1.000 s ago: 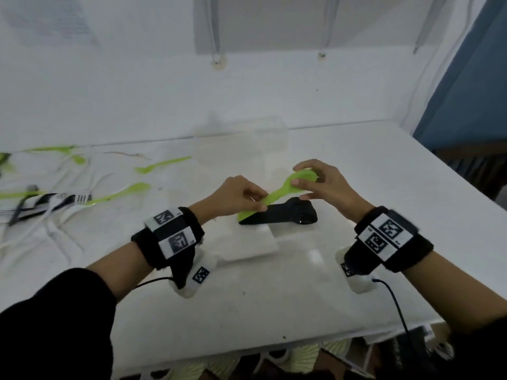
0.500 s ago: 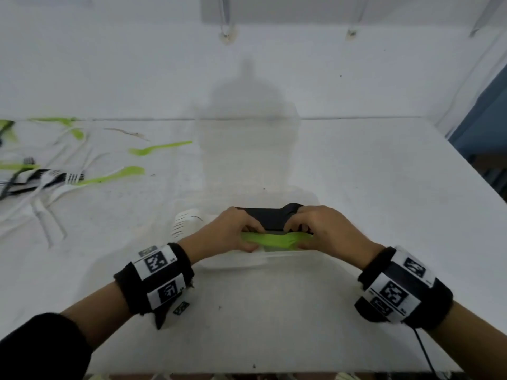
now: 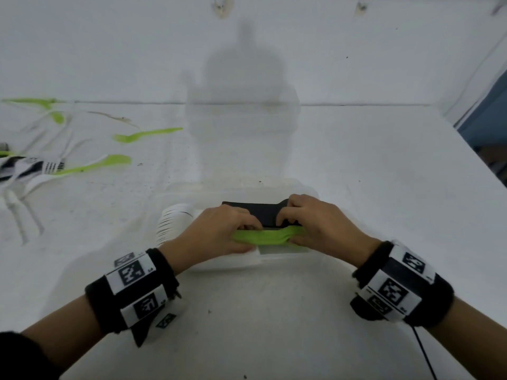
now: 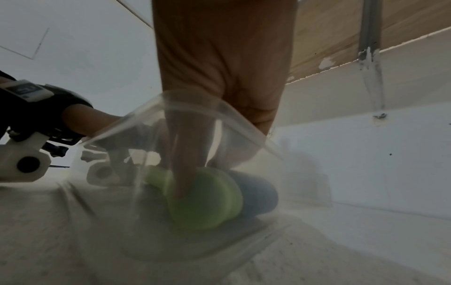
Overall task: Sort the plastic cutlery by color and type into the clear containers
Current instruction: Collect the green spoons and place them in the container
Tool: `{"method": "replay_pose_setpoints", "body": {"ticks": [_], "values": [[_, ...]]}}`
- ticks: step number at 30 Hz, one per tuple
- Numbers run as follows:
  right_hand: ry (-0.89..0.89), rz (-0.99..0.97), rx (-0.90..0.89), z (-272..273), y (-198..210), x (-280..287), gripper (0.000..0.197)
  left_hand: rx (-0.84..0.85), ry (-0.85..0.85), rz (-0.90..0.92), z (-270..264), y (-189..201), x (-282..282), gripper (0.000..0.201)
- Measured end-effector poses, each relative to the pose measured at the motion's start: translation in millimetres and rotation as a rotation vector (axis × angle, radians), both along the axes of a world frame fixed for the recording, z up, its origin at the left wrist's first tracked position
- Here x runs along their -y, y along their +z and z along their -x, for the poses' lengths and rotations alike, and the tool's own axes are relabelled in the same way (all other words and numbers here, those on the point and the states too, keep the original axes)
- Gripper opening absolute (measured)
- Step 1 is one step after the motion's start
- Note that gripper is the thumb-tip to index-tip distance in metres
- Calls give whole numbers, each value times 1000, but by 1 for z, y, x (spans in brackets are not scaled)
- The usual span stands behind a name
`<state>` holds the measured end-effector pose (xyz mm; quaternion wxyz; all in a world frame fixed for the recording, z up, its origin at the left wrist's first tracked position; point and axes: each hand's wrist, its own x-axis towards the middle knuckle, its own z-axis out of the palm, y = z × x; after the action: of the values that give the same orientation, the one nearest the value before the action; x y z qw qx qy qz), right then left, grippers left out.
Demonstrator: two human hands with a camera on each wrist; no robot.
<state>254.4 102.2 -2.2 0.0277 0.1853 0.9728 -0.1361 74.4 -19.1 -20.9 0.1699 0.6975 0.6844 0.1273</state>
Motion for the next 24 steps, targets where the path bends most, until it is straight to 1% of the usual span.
{"method": "replay_pose_setpoints", "body": {"ticks": [2,5,8,11,12,14,16,18,24], "values": [[-18,-5,13,2,0,1,32,-40,-15,-73,-1,-1,0,31],[-53,-5,37,3,-1,3,34,-76,-57,-169,1,-5,2,28],[-91,-12,38,5,-3,4,33,-25,16,-144,-1,-5,1,27],[-124,-27,24,8,-7,4,29,-5,81,-101,-2,-3,-2,46],[-134,-31,15,9,-7,5,28,-16,84,-87,-2,-3,-4,48],[-142,-35,1,9,-8,4,27,-16,102,-55,-2,-4,-5,43],[-123,-21,7,9,-8,3,30,42,145,-52,-2,-7,-5,37],[-96,21,4,9,-7,2,33,89,185,-50,-2,-9,-6,36],[-124,46,-45,11,-6,4,19,131,204,-25,0,-11,-9,37]]}}
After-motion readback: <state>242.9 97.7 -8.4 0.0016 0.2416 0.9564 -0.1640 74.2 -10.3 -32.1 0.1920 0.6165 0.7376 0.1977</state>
